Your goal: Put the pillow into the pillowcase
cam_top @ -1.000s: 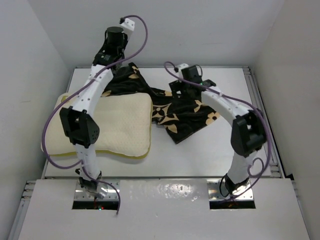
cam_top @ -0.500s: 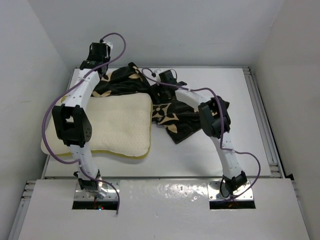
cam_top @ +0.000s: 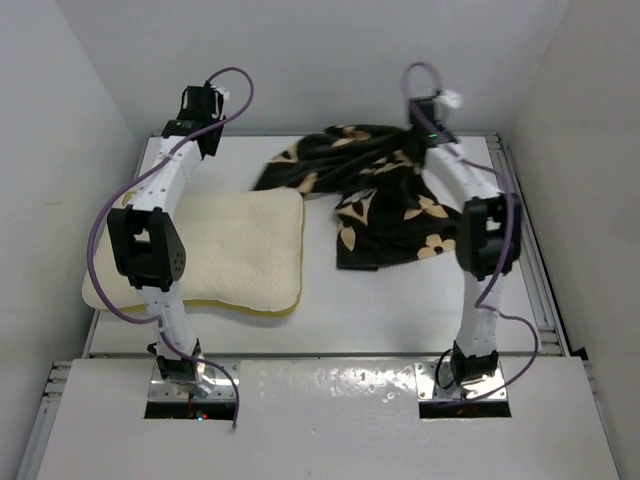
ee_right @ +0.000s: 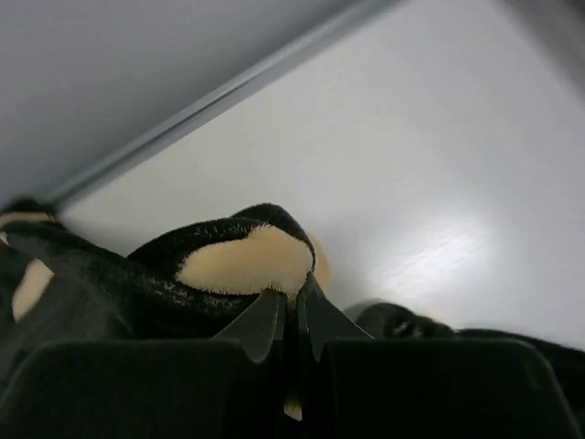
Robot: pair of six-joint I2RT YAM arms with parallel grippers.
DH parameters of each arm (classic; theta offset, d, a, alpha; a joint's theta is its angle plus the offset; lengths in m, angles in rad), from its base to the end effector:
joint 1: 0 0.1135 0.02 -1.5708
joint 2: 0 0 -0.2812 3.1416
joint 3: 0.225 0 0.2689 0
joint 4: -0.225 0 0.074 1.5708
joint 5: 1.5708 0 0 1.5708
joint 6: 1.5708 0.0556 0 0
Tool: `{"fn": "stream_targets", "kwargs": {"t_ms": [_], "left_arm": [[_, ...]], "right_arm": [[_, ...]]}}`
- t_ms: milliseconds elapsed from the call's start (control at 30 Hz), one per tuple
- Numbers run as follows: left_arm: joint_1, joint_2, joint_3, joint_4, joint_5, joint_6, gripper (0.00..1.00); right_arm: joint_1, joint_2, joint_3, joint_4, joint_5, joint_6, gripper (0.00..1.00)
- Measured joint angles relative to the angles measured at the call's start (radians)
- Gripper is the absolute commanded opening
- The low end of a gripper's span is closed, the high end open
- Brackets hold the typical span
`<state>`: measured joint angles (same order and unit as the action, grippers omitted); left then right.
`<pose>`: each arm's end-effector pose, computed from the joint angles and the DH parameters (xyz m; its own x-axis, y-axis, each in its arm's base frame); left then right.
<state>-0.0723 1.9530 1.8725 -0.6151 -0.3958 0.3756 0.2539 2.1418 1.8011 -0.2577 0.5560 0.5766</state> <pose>0.4874 -0.0138 0.3328 -0.6784 0.3885 -0.6235 0.0219 0.8590 0.5115 0.5293 0.1070 0.2508 -0.3433 0.3893 -0.8547 0.4723 0.8582 0.2012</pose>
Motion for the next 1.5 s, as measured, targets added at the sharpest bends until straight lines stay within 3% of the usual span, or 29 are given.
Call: {"fn": "stream_targets", "kwargs": {"t_ms": [33, 67, 167, 300, 433, 600, 633, 667, 700, 833, 867, 900, 933, 1033, 1133, 1200, 1233, 1267, 1300, 1500], "left_arm": [[0.000, 0.001, 0.001, -0.003, 0.006, 0.000, 0.44], [0.000, 0.003, 0.003, -0.006, 0.013, 0.001, 0.47], [-0.002, 0.012, 0.006, -0.014, 0.036, 0.008, 0.56], [-0.012, 0.020, 0.006, -0.030, 0.053, 0.014, 0.61], [-0.021, 0.026, 0.006, -0.052, 0.075, 0.016, 0.65], [-0.025, 0.026, -0.007, -0.062, 0.098, 0.018, 0.66], [-0.025, 0.024, -0.017, -0.062, 0.101, 0.019, 0.66], [-0.025, 0.024, -0.026, -0.061, 0.104, 0.019, 0.67], [-0.025, 0.024, -0.038, -0.062, 0.105, 0.019, 0.67], [-0.026, 0.022, -0.073, -0.064, 0.120, 0.016, 0.67], [-0.026, 0.022, -0.074, -0.066, 0.125, 0.016, 0.67], [-0.027, 0.022, -0.074, -0.065, 0.129, 0.015, 0.67], [-0.028, 0.019, -0.074, -0.063, 0.132, 0.014, 0.67], [-0.033, 0.006, -0.074, -0.064, 0.140, 0.012, 0.67], [-0.039, -0.014, -0.075, -0.063, 0.145, 0.009, 0.67], [-0.041, -0.038, -0.090, -0.055, 0.145, 0.008, 0.67], [-0.043, -0.049, -0.100, -0.055, 0.145, 0.008, 0.67], [-0.044, -0.060, -0.111, -0.055, 0.144, 0.008, 0.67], [-0.045, -0.072, -0.125, -0.051, 0.142, 0.008, 0.67], [-0.045, -0.089, -0.157, -0.048, 0.127, 0.009, 0.67]], "right_arm": [[-0.069, -0.023, 0.001, -0.034, 0.002, 0.061, 0.00], [-0.153, -0.043, -0.005, -0.066, 0.000, 0.118, 0.28], [-0.365, -0.068, -0.072, -0.110, -0.057, 0.216, 0.94], [-0.481, -0.052, -0.172, -0.194, -0.231, 0.192, 0.99], [-0.415, -0.057, -0.215, -0.275, -0.314, 0.113, 0.99], [-0.287, -0.229, -0.337, -0.306, -0.210, -0.007, 0.98], [-0.262, -0.283, -0.370, -0.299, -0.166, -0.029, 0.94], [-0.238, -0.351, -0.408, -0.291, -0.126, -0.048, 0.38], [-0.219, -0.411, -0.443, -0.289, -0.092, -0.065, 0.01], [-0.117, -0.632, -0.634, -0.184, -0.078, -0.126, 0.03], [-0.093, -0.639, -0.656, -0.175, -0.097, -0.133, 0.27], [-0.066, -0.623, -0.666, -0.167, -0.116, -0.134, 0.68], [-0.043, -0.583, -0.665, -0.161, -0.130, -0.135, 0.99], [-0.002, -0.426, -0.608, -0.179, -0.160, -0.140, 0.99], [0.002, -0.200, -0.426, -0.252, -0.170, -0.116, 0.92], [-0.009, -0.063, -0.279, -0.293, -0.174, -0.099, 0.68], [-0.010, -0.002, -0.213, -0.313, -0.178, -0.090, 0.54], [-0.010, 0.034, -0.178, -0.324, -0.181, -0.087, 0.18], [-0.010, 0.056, -0.164, -0.330, -0.185, -0.085, 0.02], [0.108, 0.007, -0.254, -0.308, -0.268, -0.095, 0.00]]}}
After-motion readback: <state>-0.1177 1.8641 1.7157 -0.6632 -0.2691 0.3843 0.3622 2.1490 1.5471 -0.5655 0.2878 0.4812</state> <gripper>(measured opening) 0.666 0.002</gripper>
